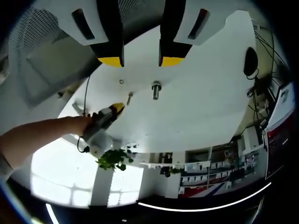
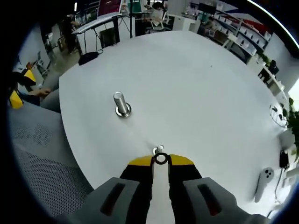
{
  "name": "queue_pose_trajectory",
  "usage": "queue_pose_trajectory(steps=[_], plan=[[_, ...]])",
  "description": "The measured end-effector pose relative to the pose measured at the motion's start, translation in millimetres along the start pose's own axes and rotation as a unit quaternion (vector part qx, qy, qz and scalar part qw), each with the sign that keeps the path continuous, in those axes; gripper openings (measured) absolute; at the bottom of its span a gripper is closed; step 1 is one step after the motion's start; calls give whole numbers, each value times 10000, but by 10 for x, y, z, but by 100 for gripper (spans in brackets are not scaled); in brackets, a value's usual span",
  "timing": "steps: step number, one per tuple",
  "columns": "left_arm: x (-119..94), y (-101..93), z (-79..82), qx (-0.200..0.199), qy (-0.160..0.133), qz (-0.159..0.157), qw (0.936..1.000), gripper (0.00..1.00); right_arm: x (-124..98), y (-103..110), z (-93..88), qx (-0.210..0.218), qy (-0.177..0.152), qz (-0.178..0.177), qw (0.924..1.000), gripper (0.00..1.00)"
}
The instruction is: Place the washer onto the threaded stud by aligning its center hole with the stud, sliding it down to the base, and recovering from edge contact or off-axis alignment until the washer reaches the visible bottom stop.
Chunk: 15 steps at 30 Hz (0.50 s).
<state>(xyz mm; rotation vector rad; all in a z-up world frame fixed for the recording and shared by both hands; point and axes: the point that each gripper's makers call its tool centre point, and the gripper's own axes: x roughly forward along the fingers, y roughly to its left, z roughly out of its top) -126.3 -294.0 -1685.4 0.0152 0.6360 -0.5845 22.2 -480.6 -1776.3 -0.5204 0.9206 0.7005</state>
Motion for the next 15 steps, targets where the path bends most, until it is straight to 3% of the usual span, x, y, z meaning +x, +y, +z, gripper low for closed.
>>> queue_pose_trajectory(steps=[7,15], plan=[[-3,3,5,-12,-18,7,10000,27,57,8,83,-122,-33,-6,9999,13],[0,4,-4,-15,-10,6,10000,27,138,7,48,-316,156,13,9994,13]])
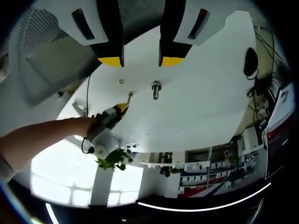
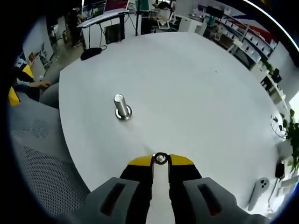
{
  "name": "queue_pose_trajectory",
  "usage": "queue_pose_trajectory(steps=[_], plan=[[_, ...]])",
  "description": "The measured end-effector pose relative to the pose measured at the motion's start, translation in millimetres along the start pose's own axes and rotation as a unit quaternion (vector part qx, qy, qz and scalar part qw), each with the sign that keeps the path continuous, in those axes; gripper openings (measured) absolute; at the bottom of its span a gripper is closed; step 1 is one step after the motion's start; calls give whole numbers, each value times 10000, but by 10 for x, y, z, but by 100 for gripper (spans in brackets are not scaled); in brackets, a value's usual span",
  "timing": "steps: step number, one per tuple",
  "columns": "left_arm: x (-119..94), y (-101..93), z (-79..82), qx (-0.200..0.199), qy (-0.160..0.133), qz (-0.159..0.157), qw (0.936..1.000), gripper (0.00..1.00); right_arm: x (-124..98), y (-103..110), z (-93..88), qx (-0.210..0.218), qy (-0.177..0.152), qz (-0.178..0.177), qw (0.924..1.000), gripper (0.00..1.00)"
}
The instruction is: Place the washer onto the threaded stud by aligning its center hole with the stud, sliding it down to the base, and recovering from edge contact or off-axis alignment until the washer reaches the visible bottom stop.
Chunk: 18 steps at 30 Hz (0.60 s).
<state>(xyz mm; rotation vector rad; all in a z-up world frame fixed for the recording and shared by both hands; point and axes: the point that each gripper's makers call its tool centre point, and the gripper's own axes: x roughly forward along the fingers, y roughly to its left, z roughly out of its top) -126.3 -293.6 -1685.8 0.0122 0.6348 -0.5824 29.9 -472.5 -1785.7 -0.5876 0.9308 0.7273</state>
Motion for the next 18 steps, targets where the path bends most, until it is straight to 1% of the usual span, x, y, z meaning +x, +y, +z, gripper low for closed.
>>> queue_pose_trajectory(steps=[6,10,12,18], plan=[[-4,-9,4,14,8,-5,10000,27,30,-2,3,-71,49,44,10000,13],[-6,-1,-1,-5,7,17,10000,27,55,4,-32,-105,158,84,9998,13],[-5,4,0,-7,9,32,10000,27,64,1,-30,-136,159,93,9997,13],[-1,7,-10,5,47,42,10000,27,149,-12,-52,-182,234,148,9994,13]])
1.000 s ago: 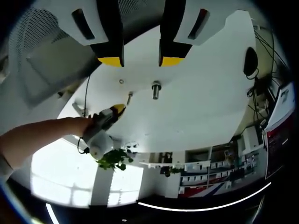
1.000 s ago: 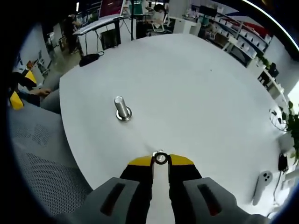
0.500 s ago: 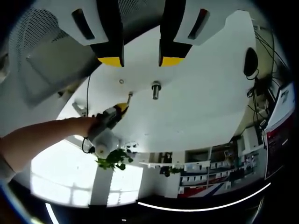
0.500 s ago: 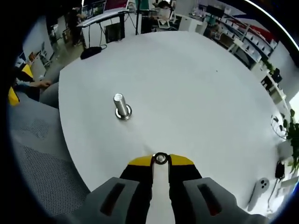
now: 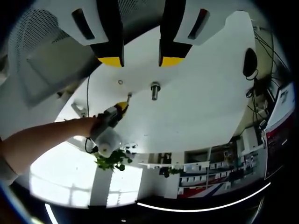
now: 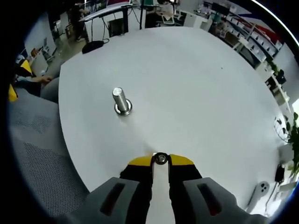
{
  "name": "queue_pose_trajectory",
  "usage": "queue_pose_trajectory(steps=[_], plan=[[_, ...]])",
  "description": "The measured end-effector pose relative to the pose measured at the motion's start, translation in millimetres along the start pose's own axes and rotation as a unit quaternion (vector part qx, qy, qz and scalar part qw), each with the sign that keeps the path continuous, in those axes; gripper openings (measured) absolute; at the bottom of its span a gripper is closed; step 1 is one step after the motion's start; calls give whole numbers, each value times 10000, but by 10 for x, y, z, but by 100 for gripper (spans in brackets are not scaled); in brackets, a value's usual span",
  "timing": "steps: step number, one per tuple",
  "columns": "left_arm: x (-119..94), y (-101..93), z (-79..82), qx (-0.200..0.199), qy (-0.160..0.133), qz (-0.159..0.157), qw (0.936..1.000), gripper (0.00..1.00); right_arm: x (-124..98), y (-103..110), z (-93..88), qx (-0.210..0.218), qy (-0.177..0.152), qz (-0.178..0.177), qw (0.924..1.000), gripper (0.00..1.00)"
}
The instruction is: Place the washer onto the threaded stud by aligning its center hole with the stud, sliding it down to the base, and recovering from edge contact or off-axis alignment until the washer reaches the visible bottom stop.
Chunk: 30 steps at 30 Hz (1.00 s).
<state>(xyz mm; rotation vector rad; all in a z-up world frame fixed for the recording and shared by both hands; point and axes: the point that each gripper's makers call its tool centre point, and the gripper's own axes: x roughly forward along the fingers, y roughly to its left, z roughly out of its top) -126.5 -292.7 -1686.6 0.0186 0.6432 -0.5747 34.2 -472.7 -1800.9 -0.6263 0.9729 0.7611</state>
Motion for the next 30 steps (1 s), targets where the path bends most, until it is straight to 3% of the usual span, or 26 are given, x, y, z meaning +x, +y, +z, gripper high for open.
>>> queue_pose_trajectory(steps=[21,30], plan=[[11,47,-47,-56,120,105,9999,27,285,79,-169,-123,370,241,9989,14],[16,45,-67,-46,176,108,9998,27,330,73,-206,-68,378,273,9989,14]])
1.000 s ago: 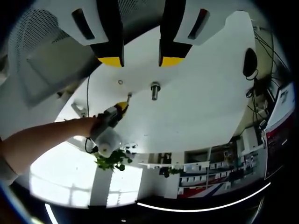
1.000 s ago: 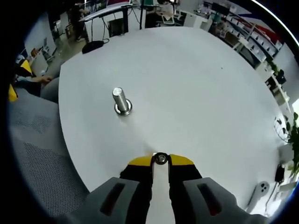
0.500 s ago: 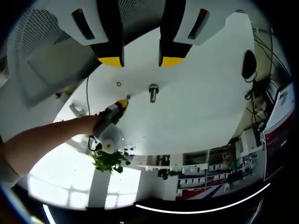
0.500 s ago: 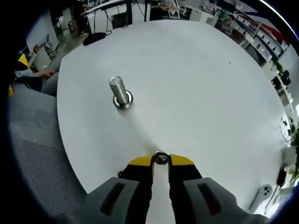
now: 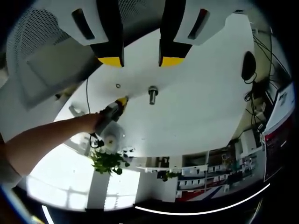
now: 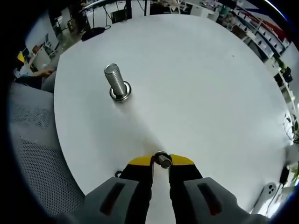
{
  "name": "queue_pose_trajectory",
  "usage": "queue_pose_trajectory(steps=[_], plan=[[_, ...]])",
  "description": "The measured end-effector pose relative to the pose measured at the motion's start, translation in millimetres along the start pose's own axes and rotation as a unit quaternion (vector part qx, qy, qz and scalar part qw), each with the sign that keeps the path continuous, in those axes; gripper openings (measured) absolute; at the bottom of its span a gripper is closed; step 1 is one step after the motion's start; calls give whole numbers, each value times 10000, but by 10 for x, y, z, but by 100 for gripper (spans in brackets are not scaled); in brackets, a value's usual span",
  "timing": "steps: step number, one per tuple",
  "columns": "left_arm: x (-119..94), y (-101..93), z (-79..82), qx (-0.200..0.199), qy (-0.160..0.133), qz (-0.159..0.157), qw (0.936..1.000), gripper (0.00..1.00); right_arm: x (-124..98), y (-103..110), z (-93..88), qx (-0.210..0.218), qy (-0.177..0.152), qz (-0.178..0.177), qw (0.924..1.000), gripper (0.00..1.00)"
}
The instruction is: Place the washer onto the threaded stud by aligning its center hole with the stud, sliding it down to the base, and recovering from edge contact or off-axis alignment until the washer reaches the visible bottom stop.
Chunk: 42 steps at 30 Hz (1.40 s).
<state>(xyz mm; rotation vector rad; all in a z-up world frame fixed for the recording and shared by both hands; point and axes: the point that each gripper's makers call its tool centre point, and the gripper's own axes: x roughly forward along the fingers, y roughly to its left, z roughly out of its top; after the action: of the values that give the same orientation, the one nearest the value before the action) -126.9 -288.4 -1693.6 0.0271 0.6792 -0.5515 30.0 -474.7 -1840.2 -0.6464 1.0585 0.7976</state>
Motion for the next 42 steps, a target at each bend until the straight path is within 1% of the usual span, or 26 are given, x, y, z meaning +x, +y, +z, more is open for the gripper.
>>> queue_pose_trajectory(steps=[4,10,17,27,34,42], plan=[[-1,-3,1,-1,-3,-4,10000,27,-1,0,-15,48,21,20,10000,14],[0,-12,0,13,1,-30,10000,27,-78,20,-59,-42,50,-18,10000,15],[-10,-21,17,16,-62,-55,10000,27,-148,-2,-137,49,133,-69,9999,15],[-16,-44,34,47,-119,-105,9999,27,-275,108,-191,13,178,-137,9997,15],[-22,-70,57,68,-178,-175,9997,27,-299,147,-243,66,183,-169,9997,16],[-20,-82,71,56,-210,-228,9995,27,-321,172,-331,176,213,-183,9995,19]])
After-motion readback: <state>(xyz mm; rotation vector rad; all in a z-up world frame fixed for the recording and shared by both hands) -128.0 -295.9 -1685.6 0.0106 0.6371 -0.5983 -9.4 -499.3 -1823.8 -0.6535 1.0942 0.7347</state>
